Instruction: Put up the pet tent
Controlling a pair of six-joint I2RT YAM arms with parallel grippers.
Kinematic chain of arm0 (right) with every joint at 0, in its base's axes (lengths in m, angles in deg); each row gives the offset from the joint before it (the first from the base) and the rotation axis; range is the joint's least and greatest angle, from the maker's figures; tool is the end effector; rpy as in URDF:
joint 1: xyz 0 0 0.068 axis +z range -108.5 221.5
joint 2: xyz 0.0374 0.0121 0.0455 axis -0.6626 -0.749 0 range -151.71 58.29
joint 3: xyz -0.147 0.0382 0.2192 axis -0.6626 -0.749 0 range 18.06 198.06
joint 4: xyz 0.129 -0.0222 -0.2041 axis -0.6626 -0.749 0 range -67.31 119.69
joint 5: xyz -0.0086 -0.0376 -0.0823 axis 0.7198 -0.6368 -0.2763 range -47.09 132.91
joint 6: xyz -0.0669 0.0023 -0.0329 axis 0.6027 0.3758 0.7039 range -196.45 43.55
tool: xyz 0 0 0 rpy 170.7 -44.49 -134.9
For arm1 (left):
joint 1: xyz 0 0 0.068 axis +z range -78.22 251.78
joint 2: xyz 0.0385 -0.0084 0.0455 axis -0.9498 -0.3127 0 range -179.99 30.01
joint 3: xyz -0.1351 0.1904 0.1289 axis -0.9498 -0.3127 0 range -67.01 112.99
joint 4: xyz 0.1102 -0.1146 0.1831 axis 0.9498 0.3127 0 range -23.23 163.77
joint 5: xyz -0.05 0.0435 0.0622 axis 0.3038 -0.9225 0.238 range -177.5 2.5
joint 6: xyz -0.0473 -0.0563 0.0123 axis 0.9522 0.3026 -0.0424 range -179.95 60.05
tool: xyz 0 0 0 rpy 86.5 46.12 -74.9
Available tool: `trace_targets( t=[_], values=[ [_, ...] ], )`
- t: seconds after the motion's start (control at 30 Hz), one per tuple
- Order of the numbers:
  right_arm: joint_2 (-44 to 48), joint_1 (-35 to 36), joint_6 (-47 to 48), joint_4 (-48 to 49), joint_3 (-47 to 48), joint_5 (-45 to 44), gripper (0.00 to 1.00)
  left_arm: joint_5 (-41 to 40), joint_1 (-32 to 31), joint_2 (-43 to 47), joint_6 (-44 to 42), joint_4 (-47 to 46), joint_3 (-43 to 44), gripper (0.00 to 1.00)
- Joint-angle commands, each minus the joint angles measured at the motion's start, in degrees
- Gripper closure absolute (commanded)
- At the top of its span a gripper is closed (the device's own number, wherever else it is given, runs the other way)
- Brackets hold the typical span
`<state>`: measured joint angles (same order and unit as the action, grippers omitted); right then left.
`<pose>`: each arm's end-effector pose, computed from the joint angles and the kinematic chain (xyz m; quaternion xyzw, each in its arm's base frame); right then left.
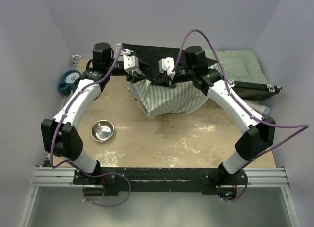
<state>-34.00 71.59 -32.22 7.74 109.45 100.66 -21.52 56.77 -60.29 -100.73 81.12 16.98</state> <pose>0.2804 0.2237 0.3857 -0.6535 0.4201 0.3397 0.5301 0.3178 -0.1443 0.3710 0.5965 0.4648 -0.3302 0.5649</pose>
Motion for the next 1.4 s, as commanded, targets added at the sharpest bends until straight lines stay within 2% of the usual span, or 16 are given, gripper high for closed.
trace_targets(
  t=[0.0, 0.03, 0.07, 0.13, 0.2, 0.37, 0.4, 0.47, 0.5, 0.53, 0.6, 0.7, 0.9, 1.1, 1.37],
  values=[
    [2.4, -0.4, -12.2, 8.0, 0.6, -1.2, 1.0, -7.5, 4.3, 2.8, 24.3, -20.8, -1.3, 0.29],
    [2.7, -0.7, -14.9, 10.8, -0.4, -1.6, 1.0, -8.4, 6.7, 3.7, 30.3, -23.5, -1.8, 0.1],
    [3.3, -1.0, -18.6, 13.2, -1.5, -2.5, 1.0, -7.7, 9.1, 4.4, 35.6, -26.8, -2.3, 0.01],
    [4.2, -1.1, -24.4, 18.3, -3.2, -4.4, 1.0, -7.4, 13.7, 5.5, 48.3, -32.3, -3.1, 0.0],
    [4.6, -1.3, -29.2, 21.6, -4.6, -5.8, 1.0, -3.4, 18.3, 5.8, 58.4, -33.0, -2.0, 0.0],
    [2.6, -5.0, -42.4, 29.1, -4.0, -4.8, 1.0, 7.7, 23.5, 8.6, 74.1, -34.3, -4.0, 0.0],
    [1.9, -5.6, -43.8, 29.3, -3.1, -4.4, 1.0, 10.7, 23.7, 9.7, 78.7, -40.2, -5.8, 0.0],
    [0.6, -6.7, -48.3, 29.9, -1.7, -2.7, 1.0, 14.5, 23.9, 12.9, 96.9, -72.1, -12.2, 0.0],
    [0.4, -7.2, -49.4, 30.1, -1.3, -1.8, 1.0, 13.6, 23.9, 13.1, 108.4, -88.2, -15.1, 0.0],
    [0.0, -7.5, -49.9, 30.3, -1.1, -0.6, 1.0, 13.0, 23.8, 13.2, 114.2, -92.7, -15.5, 0.0],
    [-0.2, -7.5, -49.8, 29.9, -1.0, -0.1, 1.0, 11.2, 23.0, 14.4, 110.6, -87.0, -13.8, 0.03],
    [-0.6, -7.5, -50.6, 29.9, -1.0, 1.2, 1.0, 10.3, 20.9, 14.1, 106.8, -83.7, -8.3, 0.17],
    [-0.9, -7.4, -51.0, 29.2, -1.0, 2.1, 1.0, 6.9, 15.5, 11.2, 99.6, -73.3, 1.6, 0.33],
    [0.8, -7.4, -53.1, 31.8, -2.9, -3.1, 1.0, 6.5, 10.8, 11.0, 98.0, -70.2, 2.8, 0.34],
    [1.1, -7.4, -53.5, 32.5, -3.2, -2.7, 1.0, 6.4, 7.0, 12.2, 97.4, -69.5, -0.2, 0.41]
  ],
)
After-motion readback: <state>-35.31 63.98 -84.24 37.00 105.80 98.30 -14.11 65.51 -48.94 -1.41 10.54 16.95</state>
